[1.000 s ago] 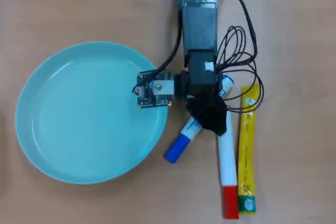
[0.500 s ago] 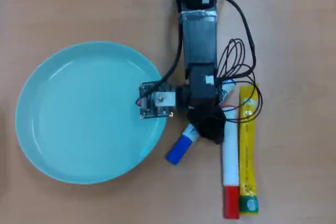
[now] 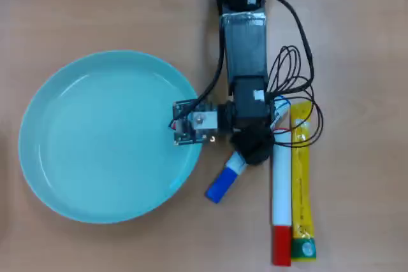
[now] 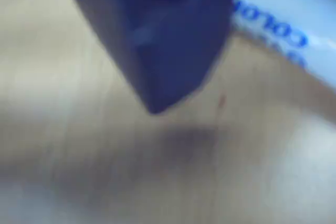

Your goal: Pick up the blue pen, then put it in the green bowl

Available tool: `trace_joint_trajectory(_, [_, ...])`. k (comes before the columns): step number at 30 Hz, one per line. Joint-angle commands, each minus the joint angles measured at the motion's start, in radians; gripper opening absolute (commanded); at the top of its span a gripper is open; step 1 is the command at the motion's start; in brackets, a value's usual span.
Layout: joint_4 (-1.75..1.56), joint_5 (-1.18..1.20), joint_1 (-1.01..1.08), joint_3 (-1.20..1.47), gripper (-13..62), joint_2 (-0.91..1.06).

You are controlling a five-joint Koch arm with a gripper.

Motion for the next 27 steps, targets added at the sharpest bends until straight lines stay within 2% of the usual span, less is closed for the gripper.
trace_joint_trajectory(1, [0.060,-0.012,-0.011,-0.060,19.2,0.018])
trace_joint_trajectory(5, [0.060,-0.012,-0.031,-0.060,-2.7,0.017])
trace_joint_trajectory(7, [0.063,-0.009,-0.037,-0.058,-9.1,0.015])
trace_joint_trajectory(10, [0.066,-0.006,-0.037,-0.058,-7.2,0.015])
trace_joint_trajectory(27, [0.098,-0.012,-0.091,-0.058,-7.2,0.034])
